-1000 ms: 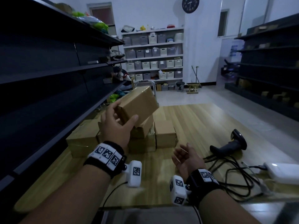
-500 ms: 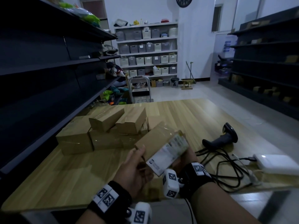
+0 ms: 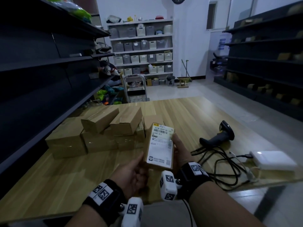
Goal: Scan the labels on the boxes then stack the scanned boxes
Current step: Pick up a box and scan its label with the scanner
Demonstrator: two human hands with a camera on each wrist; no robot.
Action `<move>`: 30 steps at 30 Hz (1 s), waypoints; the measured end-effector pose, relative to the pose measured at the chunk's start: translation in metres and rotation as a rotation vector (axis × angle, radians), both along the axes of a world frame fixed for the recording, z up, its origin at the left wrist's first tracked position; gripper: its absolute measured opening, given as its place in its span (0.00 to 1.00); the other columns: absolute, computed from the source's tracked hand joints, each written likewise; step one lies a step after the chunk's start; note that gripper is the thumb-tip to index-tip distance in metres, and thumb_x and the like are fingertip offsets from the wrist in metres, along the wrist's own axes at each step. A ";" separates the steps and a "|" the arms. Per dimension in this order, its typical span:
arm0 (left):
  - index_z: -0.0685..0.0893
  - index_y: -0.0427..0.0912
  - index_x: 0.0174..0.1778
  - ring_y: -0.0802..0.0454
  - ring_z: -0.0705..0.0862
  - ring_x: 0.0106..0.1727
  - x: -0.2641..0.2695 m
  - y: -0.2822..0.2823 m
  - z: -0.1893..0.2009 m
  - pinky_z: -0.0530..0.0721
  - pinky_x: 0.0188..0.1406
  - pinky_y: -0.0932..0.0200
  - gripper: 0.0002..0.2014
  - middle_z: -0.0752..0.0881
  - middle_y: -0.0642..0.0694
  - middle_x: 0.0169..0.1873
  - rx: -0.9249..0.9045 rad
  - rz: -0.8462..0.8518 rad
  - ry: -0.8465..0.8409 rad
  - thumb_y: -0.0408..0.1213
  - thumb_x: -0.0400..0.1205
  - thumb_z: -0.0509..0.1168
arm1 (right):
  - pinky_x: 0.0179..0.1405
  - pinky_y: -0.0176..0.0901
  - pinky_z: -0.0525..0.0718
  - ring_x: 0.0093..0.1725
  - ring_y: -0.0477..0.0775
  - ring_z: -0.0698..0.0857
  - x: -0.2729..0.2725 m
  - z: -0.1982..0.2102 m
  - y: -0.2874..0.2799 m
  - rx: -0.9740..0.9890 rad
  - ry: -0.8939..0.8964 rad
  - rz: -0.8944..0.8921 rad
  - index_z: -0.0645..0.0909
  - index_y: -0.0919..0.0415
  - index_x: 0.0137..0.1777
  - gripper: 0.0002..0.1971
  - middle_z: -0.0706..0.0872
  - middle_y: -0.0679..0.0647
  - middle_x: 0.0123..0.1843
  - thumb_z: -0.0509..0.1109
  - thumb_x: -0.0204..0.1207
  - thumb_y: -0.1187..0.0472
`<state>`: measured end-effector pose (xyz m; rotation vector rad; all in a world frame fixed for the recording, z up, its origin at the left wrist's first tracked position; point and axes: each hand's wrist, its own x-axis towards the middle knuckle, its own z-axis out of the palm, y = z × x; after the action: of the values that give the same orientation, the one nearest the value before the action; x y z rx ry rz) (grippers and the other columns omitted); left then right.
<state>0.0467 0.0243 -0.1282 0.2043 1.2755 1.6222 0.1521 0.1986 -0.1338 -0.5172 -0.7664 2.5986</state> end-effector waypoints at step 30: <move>0.77 0.20 0.81 0.23 0.89 0.74 -0.028 0.012 -0.008 0.92 0.70 0.32 0.59 0.86 0.19 0.75 0.389 -0.090 0.092 0.36 0.57 0.98 | 0.54 0.76 0.92 0.64 0.82 0.89 -0.010 -0.005 0.001 0.222 -0.127 -0.187 0.83 0.66 0.75 0.50 0.90 0.75 0.66 0.93 0.55 0.41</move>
<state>0.0191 0.0364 -0.1358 0.5736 0.9921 1.7864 0.1417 0.1999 -0.1388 -0.6560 -0.9843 2.2921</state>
